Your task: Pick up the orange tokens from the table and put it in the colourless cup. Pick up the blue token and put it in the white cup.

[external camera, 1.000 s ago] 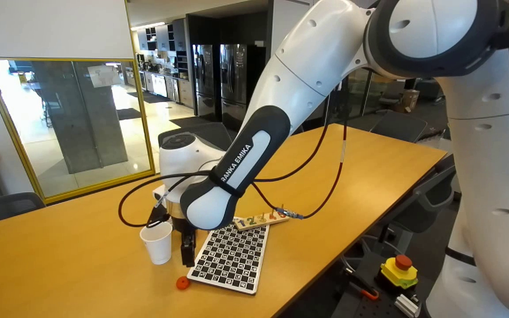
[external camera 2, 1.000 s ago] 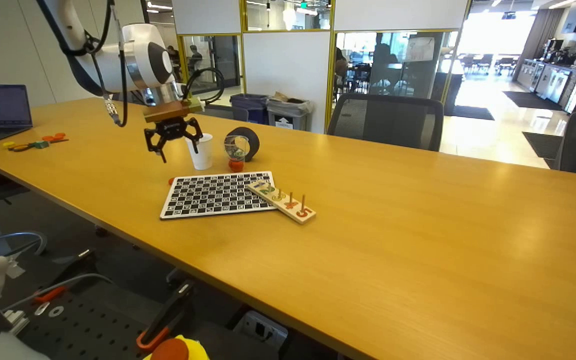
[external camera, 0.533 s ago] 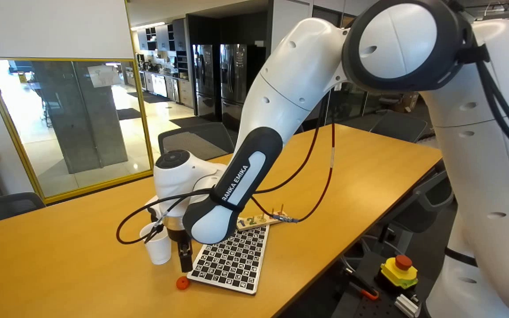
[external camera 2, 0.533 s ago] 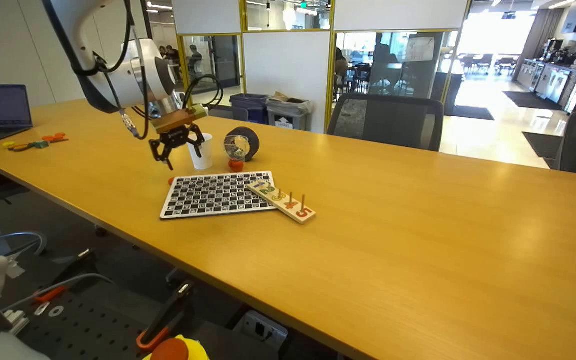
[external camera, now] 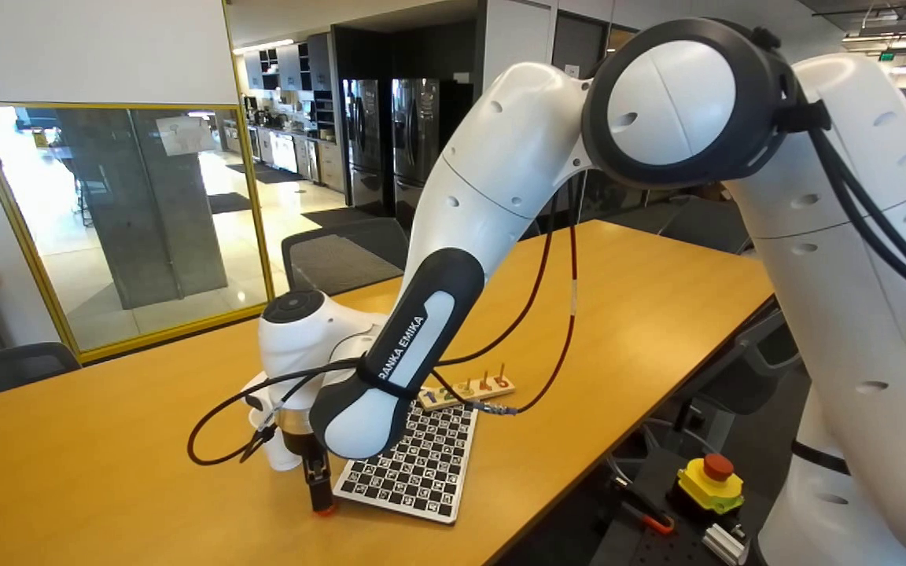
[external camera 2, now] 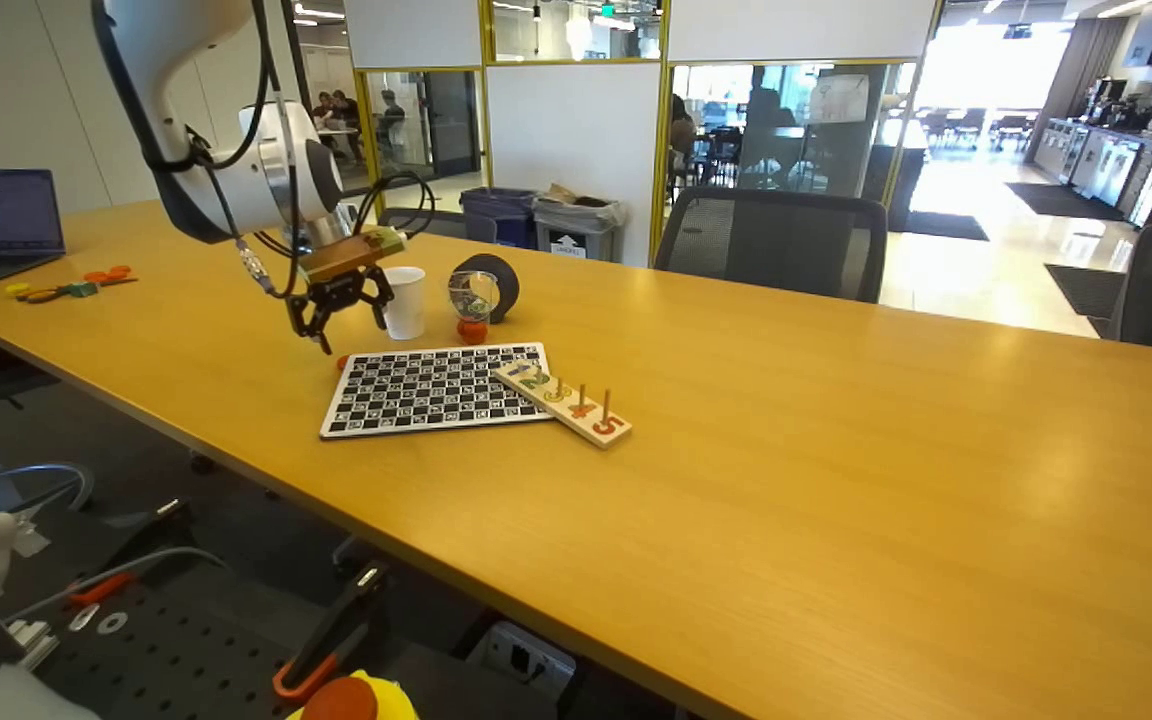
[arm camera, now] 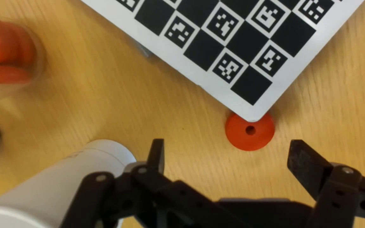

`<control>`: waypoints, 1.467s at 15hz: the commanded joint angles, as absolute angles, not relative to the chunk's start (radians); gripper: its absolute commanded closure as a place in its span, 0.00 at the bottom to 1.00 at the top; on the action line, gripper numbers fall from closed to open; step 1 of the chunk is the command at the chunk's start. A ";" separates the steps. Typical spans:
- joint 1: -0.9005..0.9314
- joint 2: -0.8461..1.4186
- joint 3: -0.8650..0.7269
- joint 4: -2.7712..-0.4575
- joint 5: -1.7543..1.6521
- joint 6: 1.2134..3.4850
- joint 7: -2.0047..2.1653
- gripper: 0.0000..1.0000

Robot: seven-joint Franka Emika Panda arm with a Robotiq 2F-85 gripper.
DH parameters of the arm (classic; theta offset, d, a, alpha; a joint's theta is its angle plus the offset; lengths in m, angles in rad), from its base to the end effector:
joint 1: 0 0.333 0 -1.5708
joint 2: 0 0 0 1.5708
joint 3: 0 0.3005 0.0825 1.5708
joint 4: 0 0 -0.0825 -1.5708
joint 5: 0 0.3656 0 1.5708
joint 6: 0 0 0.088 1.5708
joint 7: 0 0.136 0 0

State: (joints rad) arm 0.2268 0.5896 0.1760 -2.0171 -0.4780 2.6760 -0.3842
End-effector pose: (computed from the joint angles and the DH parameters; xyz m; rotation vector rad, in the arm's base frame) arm 0.5394 0.2404 0.1398 2.5023 1.6621 0.1412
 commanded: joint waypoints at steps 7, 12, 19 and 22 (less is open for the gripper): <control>0.191 0.647 0.217 -1.966 -0.394 2.648 -0.480 0.00; 0.177 0.659 0.221 -1.960 -0.370 2.639 -0.493 0.00; 0.146 0.670 0.246 -1.954 -0.336 2.635 -0.523 0.47; 0.130 0.671 0.266 -1.949 -0.316 2.623 -0.544 0.69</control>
